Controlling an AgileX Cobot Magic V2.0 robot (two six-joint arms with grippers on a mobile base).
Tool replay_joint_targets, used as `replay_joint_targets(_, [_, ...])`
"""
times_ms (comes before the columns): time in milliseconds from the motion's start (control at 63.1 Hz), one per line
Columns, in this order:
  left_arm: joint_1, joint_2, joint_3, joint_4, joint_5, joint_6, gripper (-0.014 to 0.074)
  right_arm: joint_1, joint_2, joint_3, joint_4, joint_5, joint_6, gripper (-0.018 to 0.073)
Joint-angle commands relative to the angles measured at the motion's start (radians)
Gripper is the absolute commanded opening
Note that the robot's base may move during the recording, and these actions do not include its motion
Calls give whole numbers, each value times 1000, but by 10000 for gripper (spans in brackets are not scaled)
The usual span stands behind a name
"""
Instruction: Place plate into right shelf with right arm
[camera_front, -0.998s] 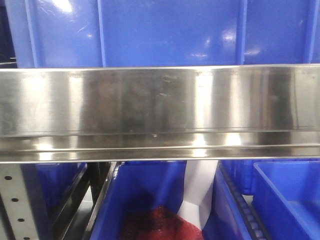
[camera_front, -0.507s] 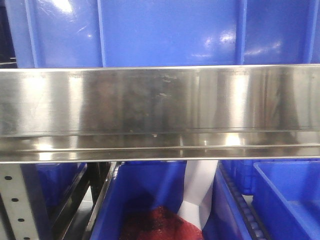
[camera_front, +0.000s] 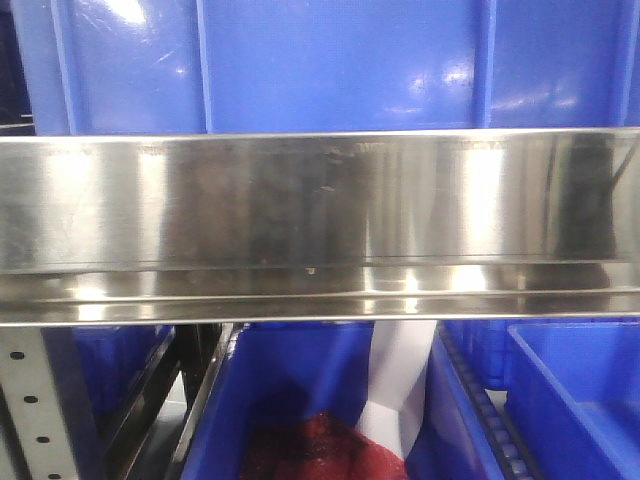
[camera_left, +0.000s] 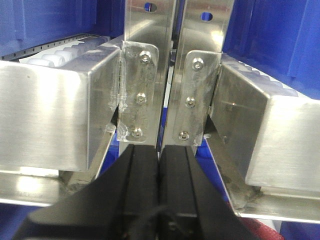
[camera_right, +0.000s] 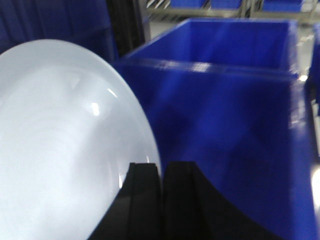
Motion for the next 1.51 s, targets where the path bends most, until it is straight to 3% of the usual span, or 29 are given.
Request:
replay_joint_targets(0, [-2, -6, 9, 0, -89, -6, -47, 7, 6, -72, 7, -38, -1, 211])
replay_joint_targets(222, [-2, -6, 9, 0, -89, -6, -47, 8, 50, -97, 7, -31, -1, 549])
replay_joint_targets(317, [-2, -6, 9, 0, -89, -6, -47, 8, 50, -97, 7, -32, -1, 634])
replay_joint_targets(729, [-2, -6, 9, 0, -89, -6, -47, 8, 10, -97, 7, -9, -1, 629])
replay_joint_targets(824, [-2, -6, 9, 0, -89, -6, -47, 5, -40, -97, 7, 10, -1, 590])
replay_joint_targets(903, [-2, -6, 9, 0, -89, -6, -47, 1, -82, -97, 7, 29, -1, 496])
replay_joint_targets(1125, [-2, -6, 9, 0, -89, -6, -47, -13, -225, -97, 7, 112, -1, 35])
replay_joint_targets(1490, [-2, -6, 9, 0, -89, -6, -47, -15, -322, -96, 7, 288, -1, 55])
